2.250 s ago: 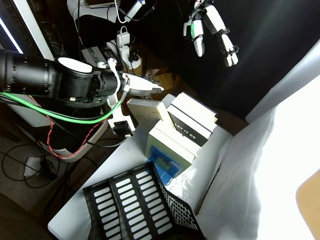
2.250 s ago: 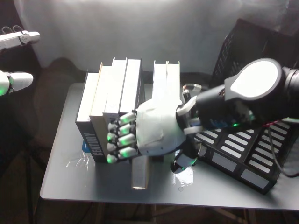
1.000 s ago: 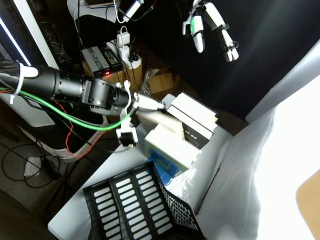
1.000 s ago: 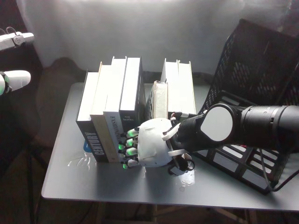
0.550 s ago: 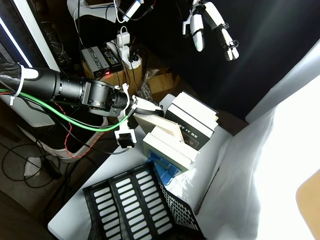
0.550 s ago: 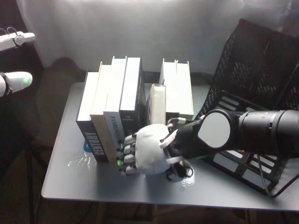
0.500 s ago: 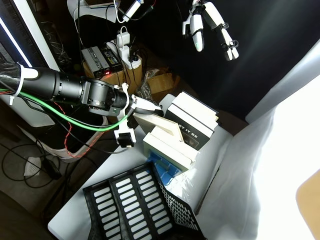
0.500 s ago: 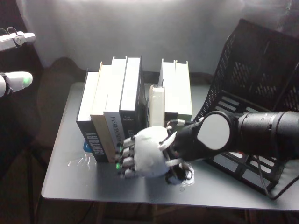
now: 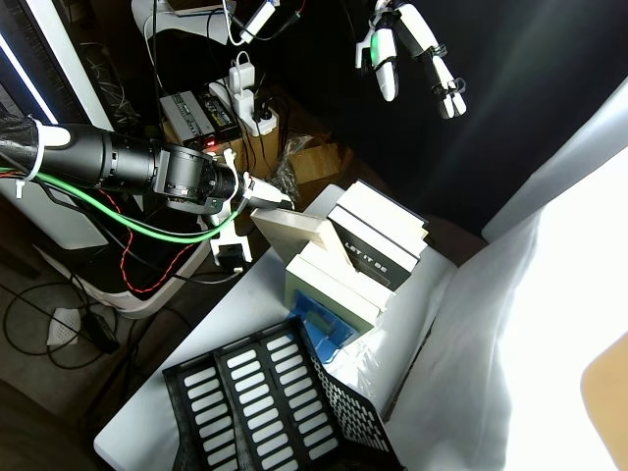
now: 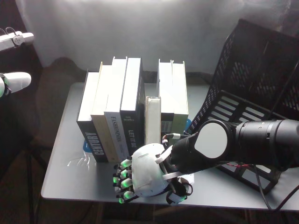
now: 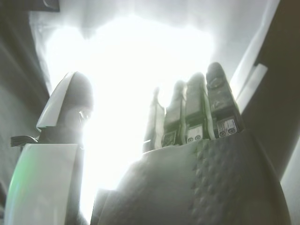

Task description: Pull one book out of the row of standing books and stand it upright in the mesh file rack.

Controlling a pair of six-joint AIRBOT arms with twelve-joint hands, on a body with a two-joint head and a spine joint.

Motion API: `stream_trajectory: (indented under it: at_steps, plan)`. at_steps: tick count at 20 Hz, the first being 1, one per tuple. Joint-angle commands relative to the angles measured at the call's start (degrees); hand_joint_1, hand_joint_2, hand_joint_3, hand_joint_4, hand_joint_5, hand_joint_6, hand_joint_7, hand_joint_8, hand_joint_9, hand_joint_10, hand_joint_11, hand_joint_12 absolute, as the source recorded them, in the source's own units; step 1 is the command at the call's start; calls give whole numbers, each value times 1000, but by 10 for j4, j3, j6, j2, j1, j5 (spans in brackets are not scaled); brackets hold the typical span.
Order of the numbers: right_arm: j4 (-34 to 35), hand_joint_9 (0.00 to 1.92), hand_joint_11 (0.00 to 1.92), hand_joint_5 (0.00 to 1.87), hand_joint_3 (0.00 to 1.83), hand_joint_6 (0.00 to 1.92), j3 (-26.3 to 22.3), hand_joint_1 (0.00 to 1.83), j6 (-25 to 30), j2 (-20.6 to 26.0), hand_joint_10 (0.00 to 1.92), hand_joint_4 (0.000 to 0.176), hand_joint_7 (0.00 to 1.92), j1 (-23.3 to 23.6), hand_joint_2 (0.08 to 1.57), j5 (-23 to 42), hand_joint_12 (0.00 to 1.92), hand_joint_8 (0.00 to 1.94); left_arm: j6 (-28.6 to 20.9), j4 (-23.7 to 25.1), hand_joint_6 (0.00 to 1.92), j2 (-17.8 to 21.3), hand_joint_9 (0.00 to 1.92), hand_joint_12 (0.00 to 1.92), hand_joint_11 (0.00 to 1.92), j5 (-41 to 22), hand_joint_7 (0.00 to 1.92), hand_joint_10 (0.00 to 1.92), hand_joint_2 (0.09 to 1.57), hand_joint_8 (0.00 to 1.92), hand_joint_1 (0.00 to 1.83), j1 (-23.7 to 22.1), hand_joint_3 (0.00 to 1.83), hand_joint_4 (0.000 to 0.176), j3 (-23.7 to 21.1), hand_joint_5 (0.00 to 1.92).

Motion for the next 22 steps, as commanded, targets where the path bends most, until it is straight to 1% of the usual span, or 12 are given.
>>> stream_trajectory:
  at_steps: [1, 4, 6, 8, 9, 12, 14, 15, 16, 18, 21, 22]
  plan:
    - [10, 1, 0, 132, 3, 70, 0, 971, 1, 7, 2, 0, 33, -5, 1105, -16, 270, 0, -4, -22, 0, 11, 0, 0, 0, -69, 48, 0, 1308, 0, 708, 0, 1, 37, 1, 205]
    - [17, 1, 0, 132, 3, 70, -18, 971, -4, 22, 2, 0, 33, -2, 1106, -16, 269, 0, -4, -24, 3, 11, 0, 0, 0, -73, 56, 0, 1301, 3, 718, 2, 0, 39, -1, 212]
    - [100, 1, 0, 132, 3, 70, -39, 971, -79, 37, 2, 0, 33, 3, 1106, -9, 268, 0, -4, -29, 3, 14, 0, 0, 0, -76, 57, 0, 1298, 3, 725, 7, 0, 40, -3, 214]
    - [132, 1, 0, 132, 3, 70, -49, 971, -106, 42, 2, 0, 33, 6, 1106, 2, 265, 0, -4, -34, 9, 15, 0, 0, 0, -79, 77, 0, 1284, 7, 756, 11, 0, 32, -5, 231]
    - [132, 70, 0, 319, 0, 525, -55, 1058, -108, 44, 505, 0, 344, 8, 1195, 3, 10, 34, -4, -36, 5, 15, 0, 0, 0, -81, 74, 0, 1285, 4, 766, 13, 0, 32, -5, 226]
    - [138, 0, 0, 247, 0, 407, -72, 1261, -110, 64, 236, 0, 189, 21, 1107, 3, 0, 1, -4, -37, 3, 17, 0, 0, 0, -85, 41, 0, 1312, 1, 721, 15, 6, 35, -8, 203]
    - [187, 0, 0, 56, 6, 144, -86, 1159, -148, 80, 16, 0, 22, 29, 1146, 3, 0, 0, -4, -37, 5, 18, 0, 0, 0, -86, 39, 0, 1319, 4, 688, 15, 8, 38, -10, 198]
    - [238, 0, 0, 92, 0, 138, -92, 1150, -203, 90, 2, 0, 4, 34, 1118, 20, 0, 0, -4, -37, 5, 18, 0, 0, 0, -86, 48, 0, 1323, 6, 663, 15, 9, 38, -10, 200]
    - [255, 0, 0, 18, 0, 27, -97, 1112, -211, 98, 0, 0, 0, 38, 1089, 27, 0, 0, -4, -37, 7, 18, 0, 0, 0, -86, 54, 0, 1319, 6, 664, 15, 7, 38, -11, 206]
    - [285, 0, 0, 28, 0, 12, -109, 1156, -228, 118, 0, 0, 0, 49, 1013, 46, 0, 0, -4, -37, 4, 19, 0, 0, 0, -87, 52, 0, 1312, 3, 656, 15, 3, 42, -12, 203]
    - [295, 0, 0, 0, 0, 0, -128, 662, -234, 144, 0, 0, 0, 67, 1087, 68, 0, 0, -4, -38, 1, 20, 0, 0, 0, -89, 62, 0, 1276, 5, 678, 15, 0, 39, -13, 199]
    - [293, 0, 0, 0, 0, 0, -131, 657, -234, 150, 0, 0, 0, 72, 1070, 75, 0, 0, -4, -38, 1, 20, 0, 0, 0, -88, 63, 0, 1261, 4, 700, 15, 0, 36, -13, 189]
